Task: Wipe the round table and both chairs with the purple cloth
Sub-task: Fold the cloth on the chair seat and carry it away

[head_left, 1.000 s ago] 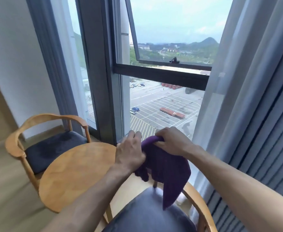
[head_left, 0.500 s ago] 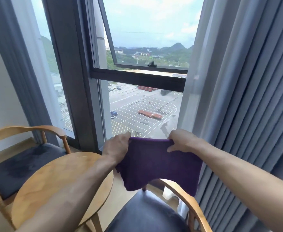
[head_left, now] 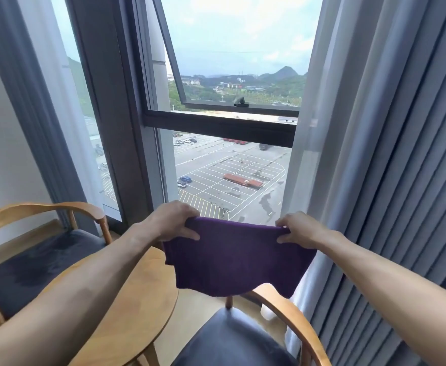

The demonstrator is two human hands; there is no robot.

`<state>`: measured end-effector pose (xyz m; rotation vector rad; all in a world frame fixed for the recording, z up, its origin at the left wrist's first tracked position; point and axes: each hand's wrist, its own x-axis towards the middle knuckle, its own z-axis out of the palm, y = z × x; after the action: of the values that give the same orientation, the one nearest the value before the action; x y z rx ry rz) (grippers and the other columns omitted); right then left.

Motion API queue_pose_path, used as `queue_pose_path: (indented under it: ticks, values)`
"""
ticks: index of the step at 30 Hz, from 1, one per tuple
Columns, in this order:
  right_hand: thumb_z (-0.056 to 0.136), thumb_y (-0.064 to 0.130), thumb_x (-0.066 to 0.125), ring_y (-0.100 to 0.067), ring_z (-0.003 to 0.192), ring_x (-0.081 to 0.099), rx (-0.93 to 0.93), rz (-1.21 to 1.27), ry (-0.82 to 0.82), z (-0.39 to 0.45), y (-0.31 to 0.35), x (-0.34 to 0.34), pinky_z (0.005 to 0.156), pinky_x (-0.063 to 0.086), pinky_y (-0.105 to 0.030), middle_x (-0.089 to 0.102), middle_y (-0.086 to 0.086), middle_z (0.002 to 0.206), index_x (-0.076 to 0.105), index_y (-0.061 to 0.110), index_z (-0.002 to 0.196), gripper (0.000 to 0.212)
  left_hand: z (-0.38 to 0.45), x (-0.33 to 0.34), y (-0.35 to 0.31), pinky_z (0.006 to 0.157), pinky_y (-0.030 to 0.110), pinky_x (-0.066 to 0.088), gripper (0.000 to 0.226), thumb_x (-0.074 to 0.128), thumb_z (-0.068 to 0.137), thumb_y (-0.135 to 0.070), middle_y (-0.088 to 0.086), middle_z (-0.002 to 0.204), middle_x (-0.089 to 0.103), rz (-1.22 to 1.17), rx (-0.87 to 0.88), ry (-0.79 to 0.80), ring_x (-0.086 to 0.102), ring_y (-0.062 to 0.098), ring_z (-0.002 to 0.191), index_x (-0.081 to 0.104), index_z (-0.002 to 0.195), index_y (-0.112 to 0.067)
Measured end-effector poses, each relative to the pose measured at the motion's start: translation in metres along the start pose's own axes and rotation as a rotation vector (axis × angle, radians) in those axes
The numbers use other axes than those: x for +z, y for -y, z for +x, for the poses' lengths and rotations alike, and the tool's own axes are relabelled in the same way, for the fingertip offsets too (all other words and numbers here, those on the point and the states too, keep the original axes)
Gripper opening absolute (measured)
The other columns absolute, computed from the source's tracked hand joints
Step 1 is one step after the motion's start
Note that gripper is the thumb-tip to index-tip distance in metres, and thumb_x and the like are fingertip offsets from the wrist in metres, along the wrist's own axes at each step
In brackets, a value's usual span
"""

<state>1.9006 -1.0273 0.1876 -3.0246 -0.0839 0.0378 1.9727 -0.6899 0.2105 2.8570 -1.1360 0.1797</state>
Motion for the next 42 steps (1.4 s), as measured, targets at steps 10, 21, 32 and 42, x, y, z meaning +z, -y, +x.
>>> queue_pose_path:
  ticks: [10, 21, 32, 42]
  values:
    - [0.087, 0.033, 0.07, -0.02, 0.08, 0.052, -0.021, 0.069, 0.034, 0.007, -0.01, 0.025, 0.064, 0.037, -0.027, 0.05, 0.009, 0.077, 0.054, 0.027, 0.085, 0.018, 0.001, 0.028, 0.003, 0.072, 0.032, 0.05, 0.009, 0.057, 0.099, -0.027, -0.004, 0.095, 0.063, -0.15, -0.101, 0.115, 0.059, 0.017, 0.088, 0.055, 0.093, -0.033]
    - [0.076, 0.021, 0.07, -0.024, 0.087, 0.06, 0.045, 0.155, 0.254, 0.028, -0.025, 0.188, 0.073, 0.051, -0.034, 0.065, 0.0, 0.095, 0.052, 0.027, 0.085, 0.022, 0.004, 0.198, 0.005, 0.068, 0.03, 0.043, 0.003, 0.064, 0.089, -0.02, -0.002, 0.095, 0.065, -0.179, -0.18, 0.342, 0.059, 0.019, 0.089, 0.063, 0.092, -0.02]
    - [0.088, 0.021, 0.051, -0.027, 0.105, 0.057, -0.192, -0.055, 0.399, -0.031, -0.036, 0.402, 0.079, 0.048, -0.042, 0.055, -0.001, 0.108, 0.047, 0.023, 0.104, 0.017, -0.073, 0.428, -0.023, 0.083, 0.037, 0.039, 0.017, 0.054, 0.085, -0.024, -0.006, 0.107, 0.058, -0.001, -0.007, 0.43, 0.056, 0.021, 0.107, 0.055, 0.102, -0.028]
    - [0.074, 0.028, 0.055, -0.024, 0.098, 0.063, 0.038, 0.119, 0.763, -0.07, -0.019, 0.507, 0.08, 0.047, -0.033, 0.062, 0.004, 0.095, 0.053, 0.027, 0.082, 0.008, -0.118, 0.526, -0.064, 0.07, 0.031, 0.042, 0.024, 0.064, 0.074, -0.047, -0.009, 0.098, 0.062, -0.329, -0.169, 0.827, 0.059, 0.018, 0.095, 0.057, 0.088, -0.028]
